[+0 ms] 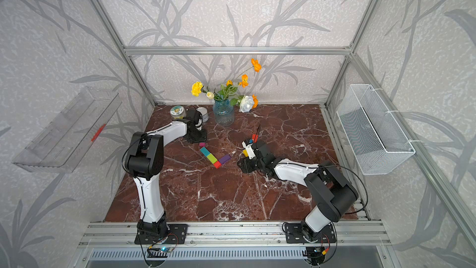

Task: Assemble the letter v with building blocks
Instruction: Pick up the building block from the center of the board.

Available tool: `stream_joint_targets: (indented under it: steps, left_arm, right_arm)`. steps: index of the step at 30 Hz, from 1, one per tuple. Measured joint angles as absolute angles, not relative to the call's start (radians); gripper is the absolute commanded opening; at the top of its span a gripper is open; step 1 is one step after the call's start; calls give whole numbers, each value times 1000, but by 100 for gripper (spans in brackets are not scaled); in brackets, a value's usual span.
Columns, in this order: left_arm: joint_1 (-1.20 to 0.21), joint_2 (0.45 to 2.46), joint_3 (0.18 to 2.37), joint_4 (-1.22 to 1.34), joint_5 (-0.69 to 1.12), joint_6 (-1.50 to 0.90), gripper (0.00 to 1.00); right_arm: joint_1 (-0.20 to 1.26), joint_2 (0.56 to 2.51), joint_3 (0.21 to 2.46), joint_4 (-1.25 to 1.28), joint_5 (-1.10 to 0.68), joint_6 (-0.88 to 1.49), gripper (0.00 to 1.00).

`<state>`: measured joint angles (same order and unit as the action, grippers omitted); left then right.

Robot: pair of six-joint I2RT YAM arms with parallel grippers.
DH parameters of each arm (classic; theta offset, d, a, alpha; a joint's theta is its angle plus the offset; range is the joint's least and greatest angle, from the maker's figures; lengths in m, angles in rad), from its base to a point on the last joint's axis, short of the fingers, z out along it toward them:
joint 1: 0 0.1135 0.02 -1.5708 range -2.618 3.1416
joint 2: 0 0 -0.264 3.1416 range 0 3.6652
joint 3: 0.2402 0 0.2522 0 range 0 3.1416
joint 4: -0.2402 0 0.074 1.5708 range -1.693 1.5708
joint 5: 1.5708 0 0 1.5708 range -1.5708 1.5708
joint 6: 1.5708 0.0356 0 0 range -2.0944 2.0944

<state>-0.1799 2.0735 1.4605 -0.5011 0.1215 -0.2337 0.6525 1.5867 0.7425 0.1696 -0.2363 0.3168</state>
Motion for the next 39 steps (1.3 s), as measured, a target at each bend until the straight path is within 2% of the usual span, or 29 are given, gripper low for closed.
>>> stream_joint_targets:
  steps: [9, 13, 24, 39]
  left_arm:
    - [-180, 2093, 1492, -524, 154, -224, 20]
    - [-179, 2094, 1494, -524, 168, -221, 14]
    - [-200, 2083, 1475, -500, 192, -221, 13]
    - [-310, 2024, 1456, -463, 176, -198, 11]
  right_arm:
    - [653, 1587, 743, 167, -237, 321, 65]
    - [653, 1589, 743, 167, -239, 321, 65]
    - [653, 1592, 743, 166, -244, 325, 65]
    - [653, 1593, 743, 165, -239, 329, 65]
